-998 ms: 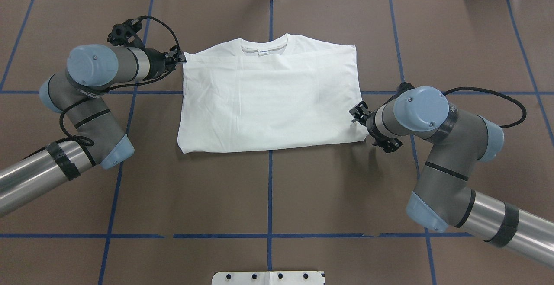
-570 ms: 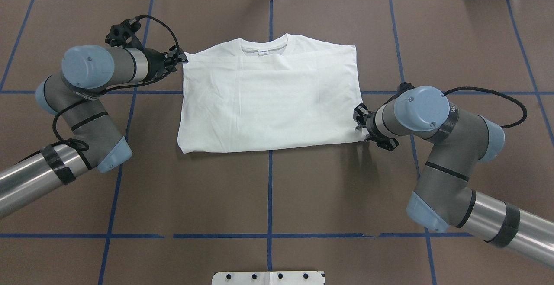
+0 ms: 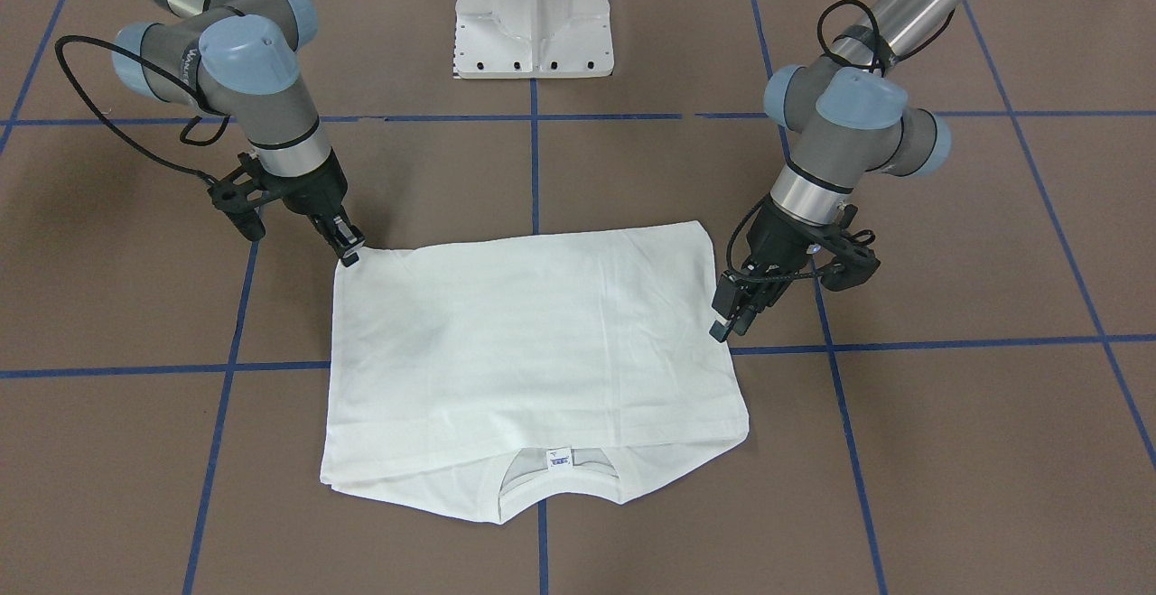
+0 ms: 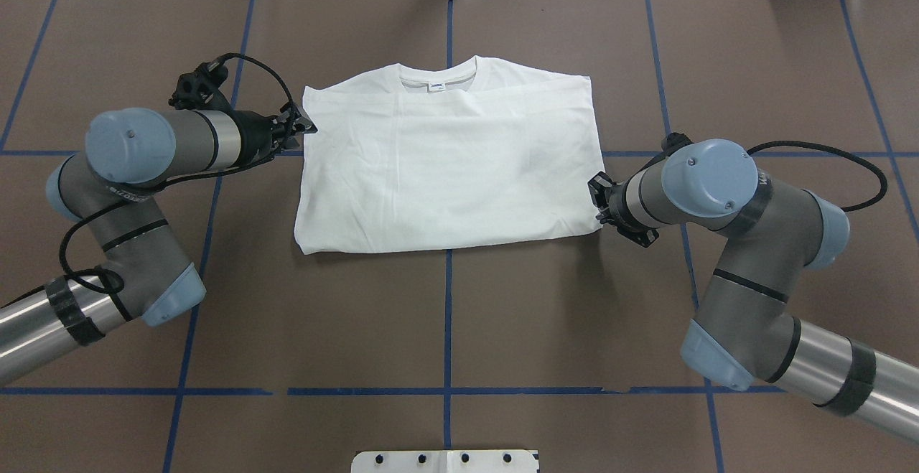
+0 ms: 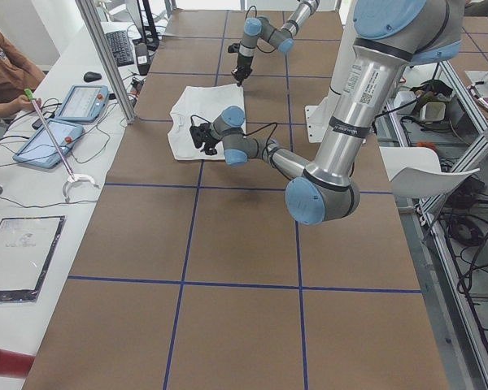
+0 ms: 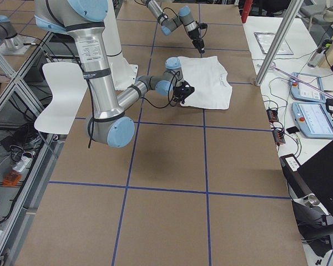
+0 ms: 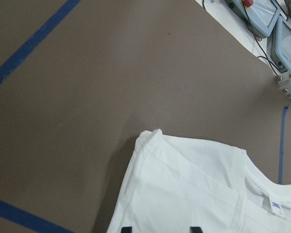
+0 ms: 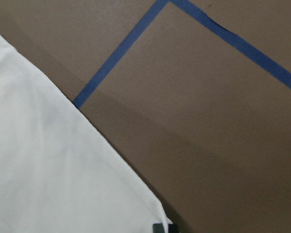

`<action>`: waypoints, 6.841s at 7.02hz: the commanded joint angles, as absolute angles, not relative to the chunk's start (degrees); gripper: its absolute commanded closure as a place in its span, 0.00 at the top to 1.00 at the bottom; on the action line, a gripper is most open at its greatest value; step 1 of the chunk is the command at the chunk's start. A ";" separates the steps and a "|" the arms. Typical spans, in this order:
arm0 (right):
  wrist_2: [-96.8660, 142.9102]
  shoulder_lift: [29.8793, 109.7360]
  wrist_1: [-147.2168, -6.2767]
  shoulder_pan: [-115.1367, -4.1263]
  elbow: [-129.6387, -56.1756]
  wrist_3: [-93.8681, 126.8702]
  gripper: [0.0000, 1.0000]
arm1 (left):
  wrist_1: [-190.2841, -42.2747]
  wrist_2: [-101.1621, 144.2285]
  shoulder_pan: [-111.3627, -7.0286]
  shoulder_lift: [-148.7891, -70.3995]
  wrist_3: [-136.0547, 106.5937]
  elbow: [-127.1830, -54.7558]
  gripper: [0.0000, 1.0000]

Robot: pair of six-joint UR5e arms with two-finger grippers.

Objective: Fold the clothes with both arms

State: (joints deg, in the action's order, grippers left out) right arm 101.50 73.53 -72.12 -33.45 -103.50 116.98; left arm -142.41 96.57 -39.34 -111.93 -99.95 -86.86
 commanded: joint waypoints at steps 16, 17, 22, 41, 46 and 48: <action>106.17 94.66 -82.79 1.93 -132.71 133.68 0.10 | -124.37 100.37 -15.82 -109.95 -117.95 -103.71 0.59; 106.17 94.75 -82.79 1.93 -132.71 133.68 0.11 | -124.37 98.72 -15.91 -110.21 -117.78 -103.54 0.58; 106.17 94.57 -82.79 1.85 -133.15 133.68 0.14 | -123.93 96.43 -16.17 -111.09 -117.33 -101.42 0.00; 106.26 70.93 -97.49 -28.04 -120.50 118.83 1.00 | -144.32 100.96 -43.67 -143.96 -93.34 -47.89 0.44; 95.68 69.36 -93.52 -20.95 -115.51 127.67 1.00 | -132.73 110.92 -44.74 -128.60 -93.25 -77.39 0.49; 91.77 68.38 -93.52 -17.15 -113.29 135.24 1.00 | -132.71 111.62 -44.56 -127.88 -93.51 -78.57 0.50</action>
